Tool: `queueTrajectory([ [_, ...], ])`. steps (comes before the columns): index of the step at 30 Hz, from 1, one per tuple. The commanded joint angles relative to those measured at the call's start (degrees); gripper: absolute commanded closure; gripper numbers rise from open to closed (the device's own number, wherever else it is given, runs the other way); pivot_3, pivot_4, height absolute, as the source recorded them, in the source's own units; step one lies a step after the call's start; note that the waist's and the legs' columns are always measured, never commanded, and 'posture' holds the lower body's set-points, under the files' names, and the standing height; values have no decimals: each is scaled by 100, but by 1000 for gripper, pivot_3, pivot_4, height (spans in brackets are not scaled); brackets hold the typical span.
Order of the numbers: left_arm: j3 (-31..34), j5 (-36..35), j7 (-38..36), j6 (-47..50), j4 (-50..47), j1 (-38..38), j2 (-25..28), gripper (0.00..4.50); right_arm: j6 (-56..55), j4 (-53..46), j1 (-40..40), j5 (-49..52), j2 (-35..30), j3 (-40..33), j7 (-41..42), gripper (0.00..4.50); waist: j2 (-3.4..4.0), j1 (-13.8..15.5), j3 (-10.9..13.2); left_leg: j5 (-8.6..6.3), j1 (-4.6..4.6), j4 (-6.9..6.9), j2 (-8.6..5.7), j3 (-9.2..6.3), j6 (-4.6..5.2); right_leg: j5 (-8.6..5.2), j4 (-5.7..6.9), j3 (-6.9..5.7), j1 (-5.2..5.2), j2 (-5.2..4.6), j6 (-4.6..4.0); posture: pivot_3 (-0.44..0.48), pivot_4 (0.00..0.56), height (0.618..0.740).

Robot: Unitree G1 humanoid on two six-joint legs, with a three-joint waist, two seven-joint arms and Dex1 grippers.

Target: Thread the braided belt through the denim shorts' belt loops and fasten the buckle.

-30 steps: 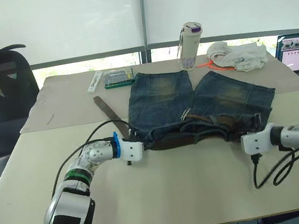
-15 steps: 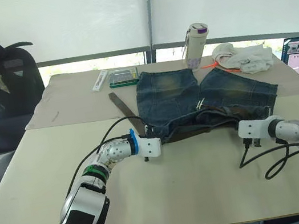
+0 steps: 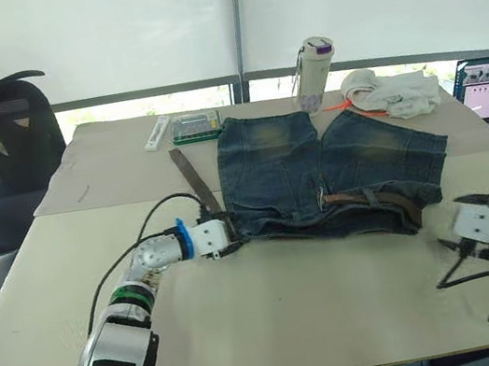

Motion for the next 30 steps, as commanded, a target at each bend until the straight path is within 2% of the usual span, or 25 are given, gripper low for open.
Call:
queueTrajectory([
  [1,303,-758,-632,204,-704,194,53,42,575,-570,369,712,-103,-398,747,0,1,1,0,-1,0,0,2,0,-1,0,0,0,-2,0,0,0,150,737],
  [3,532,-1140,-757,614,-1055,359,62,42,967,-974,471,1154,-33,-638,1021,0,2,-2,1,-2,-8,1,6,1,-3,1,1,0,-15,-2,-3,0,150,737],
  [5,989,-1694,-524,1431,-1412,511,-16,42,1954,-1821,359,2373,335,-964,1199,0,4,-10,2,0,-31,1,11,2,-7,5,5,3,-41,-2,-8,0,150,737],
  [8,1309,-2036,-257,2235,-1930,700,-82,42,3041,-2720,249,3513,710,-1221,1238,0,12,-36,7,2,-31,1,20,0,-13,6,10,0,-45,2,-10,0,150,737],
  [14,2027,-2790,1060,4291,-2996,787,-497,42,4340,-4184,9,4796,1145,-1007,1139,0,15,73,8,-1,-35,6,13,-4,-8,6,9,-5,-40,0,-8,0,150,737],
  [21,1927,-2297,2237,5305,-2981,300,-740,42,4552,-4389,-514,4823,1425,-836,1124,0,12,123,9,3,-41,14,1,-3,-14,7,10,-12,-40,5,-5,0,150,737],
  [24,1807,-1960,2856,5705,-2647,-139,-874,42,4390,-4022,-811,4320,1599,-795,765,0,11,158,10,9,-45,17,-4,-2,-23,8,10,-13,-41,8,-4,0,150,737],
  [30,1802,-1847,3016,5499,-2129,-688,-1181,42,4480,-3060,-1323,3399,1877,-574,-76,0,11,144,10,22,-45,16,-14,6,-44,8,11,-11,-44,9,0,0,150,737],
])
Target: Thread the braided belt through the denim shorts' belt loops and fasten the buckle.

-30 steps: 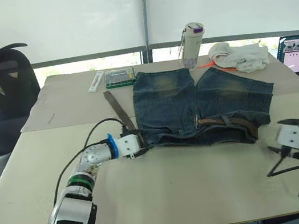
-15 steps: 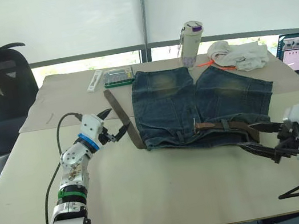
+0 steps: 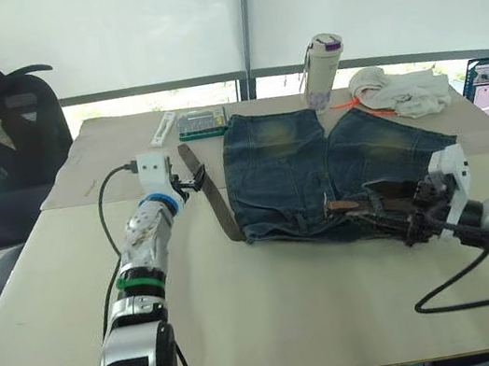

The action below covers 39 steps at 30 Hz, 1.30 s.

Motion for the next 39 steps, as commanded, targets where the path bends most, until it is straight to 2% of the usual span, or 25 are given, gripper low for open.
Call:
queueTrajectory([
  [1,-62,15,-162,-165,-58,-187,-133,42,89,435,-91,-528,24,150,-393,0,0,-8,0,1,0,-3,0,1,-2,0,3,1,-1,0,0,0,150,737],
  [6,-437,13,-1027,-209,-629,35,-257,42,-5,1314,262,-1920,-443,1221,-321,0,1,0,0,3,-13,-5,-2,1,-4,-1,3,-6,-3,3,1,0,150,737],
  [11,-585,80,-1179,-148,-858,174,-282,42,437,1724,411,-2497,-760,1432,-529,0,-3,15,-3,-2,11,3,-3,-3,3,-3,-14,-1,26,2,5,0,150,737],
  [14,-656,164,-1181,-164,-880,222,-266,42,693,1400,475,-2195,-862,1106,-416,0,-5,57,-3,-6,27,5,-3,-19,9,-4,-22,-2,51,-2,5,0,150,737],
  [18,-705,236,-1213,-171,-959,269,-286,42,1527,510,638,-1170,-1310,436,477,0,-4,108,-3,-11,4,18,-7,-36,15,-3,-21,-4,41,-7,5,0,150,737],
  [21,-721,233,-1244,-137,-1025,291,-290,42,1926,428,471,-777,-1683,-239,725,0,-1,67,-1,-10,-38,33,-6,-34,15,-2,-10,-1,-2,-8,4,0,150,737],
  [24,-744,236,-1271,-120,-1077,323,-295,42,2136,599,210,-635,-1899,-579,787,0,3,23,1,-11,-40,34,-5,-29,17,-2,-9,-1,-6,-8,4,0,150,737],
  [28,-776,258,-1269,-137,-1092,333,-349,42,1728,1413,-545,-1198,-1581,-356,80,0,2,-15,1,-16,-35,32,1,-28,25,-2,-8,-2,-5,-4,4,0,150,737],
  [31,-808,279,-1241,-175,-1089,321,-396,42,1618,1667,-583,-1495,-1290,260,134,0,2,-6,1,-8,-36,30,-1,-27,12,-3,-7,-3,-6,0,5,0,150,737],
  [35,-801,271,-1196,-164,-1116,323,-422,42,840,2788,-945,-2376,-772,993,-391,0,7,-10,1,-7,-38,33,-10,-23,12,-3,-5,1,-6,-2,7,0,150,737],
  [39,-791,271,-1193,-152,-1169,373,-405,42,97,3757,-1423,-2904,-397,1134,-1071,0,-1,-62,0,-8,-30,40,-15,-22,16,-1,-8,10,4,-3,15,0,150,737],
])
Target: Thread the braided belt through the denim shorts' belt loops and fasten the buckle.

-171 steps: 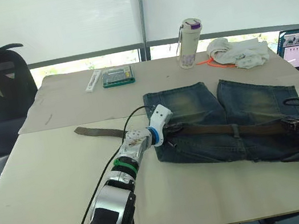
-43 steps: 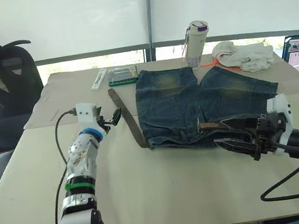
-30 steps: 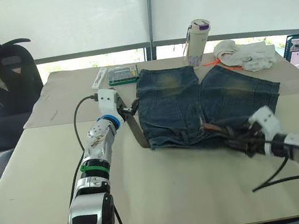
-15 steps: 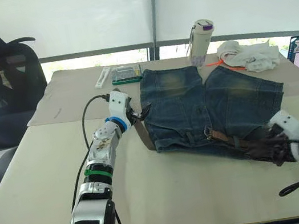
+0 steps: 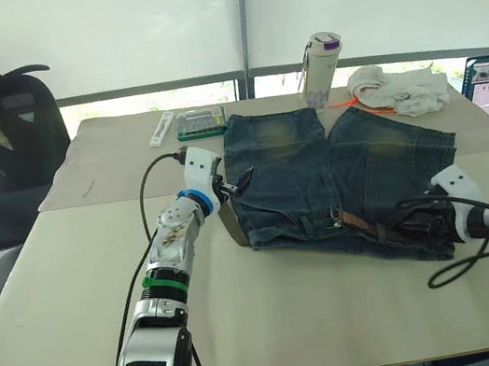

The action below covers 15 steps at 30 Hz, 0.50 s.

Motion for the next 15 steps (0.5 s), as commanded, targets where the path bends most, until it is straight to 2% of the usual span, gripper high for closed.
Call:
queueTrajectory([
  [1,21,18,28,-85,-251,-3,5,42,-831,998,-298,-668,251,32,-892,0,-5,-25,-1,0,0,0,1,0,-1,0,0,-1,1,1,0,0,150,737],
  [4,3,5,57,-33,-378,72,-31,42,-1293,1370,-470,-843,357,17,-1075,0,-6,-53,-1,1,9,1,0,4,-1,2,2,6,7,0,2,0,150,737],
  [7,-9,-6,65,29,-523,148,-48,42,-1455,1279,-459,-796,321,-97,-961,0,-5,-55,-1,1,8,0,1,2,-3,2,2,5,6,0,3,0,150,737],
  [12,44,-25,53,115,-696,240,58,42,-408,-595,246,205,-199,-586,400,0,9,-48,-1,2,-3,-4,3,1,-4,2,6,3,-3,0,3,0,150,737],
  [15,93,-167,-125,159,-852,290,128,42,341,-1828,775,1217,-532,-1251,1183,0,17,-75,0,2,-6,-9,7,1,-3,2,7,3,-9,1,3,0,150,737],
])
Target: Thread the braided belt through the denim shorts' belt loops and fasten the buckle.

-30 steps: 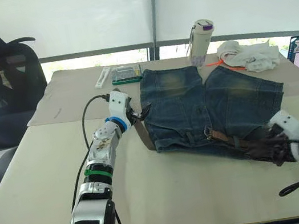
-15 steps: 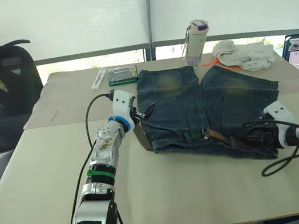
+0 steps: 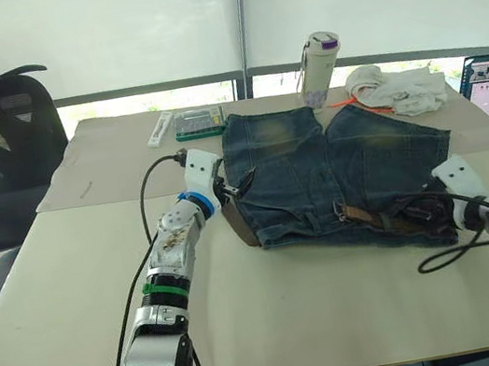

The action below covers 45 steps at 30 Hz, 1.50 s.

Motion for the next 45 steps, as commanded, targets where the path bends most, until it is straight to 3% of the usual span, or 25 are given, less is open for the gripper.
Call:
queueTrajectory([
  [1,82,-180,-219,17,-403,-14,61,42,713,-1304,278,1053,-341,-852,747,0,2,-15,1,-1,0,0,1,0,1,0,-1,0,-1,0,0,0,150,737],
  [4,141,-899,-1266,442,-909,211,159,42,1015,-1841,490,1610,-316,-1300,939,0,2,-27,0,-6,1,0,9,0,8,0,-6,0,1,1,0,0,150,737],
  [8,91,-771,-1440,386,-790,213,390,42,1080,-2360,513,1999,-39,-1457,855,0,2,-20,1,-7,4,1,10,0,8,0,-7,0,0,1,-1,0,150,737],
  [14,257,227,816,-67,1505,-1152,329,42,1097,-3496,434,2628,787,-1270,427,0,-1,65,3,-16,-1,3,-3,-8,25,0,-3,-1,-2,0,0,0,150,737],
  [23,425,666,3090,582,3642,-2445,-145,42,1139,-3764,487,2933,855,-1266,16,0,-7,130,6,-14,-10,4,-24,-6,22,8,-3,-3,3,-6,18,0,150,737],
  [34,620,703,3466,932,4550,-2678,-498,42,1123,-3782,526,3104,762,-1324,-105,0,-10,104,8,-11,-10,2,-24,-5,18,6,-1,-3,-1,-5,21,0,150,737],
  [45,684,758,3519,976,4487,-2435,-397,3541,1052,-3760,477,3116,782,-1227,-158,0,-10,51,7,-10,-8,2,-21,-5,14,6,0,-2,-2,-5,21,0,150,737],
])
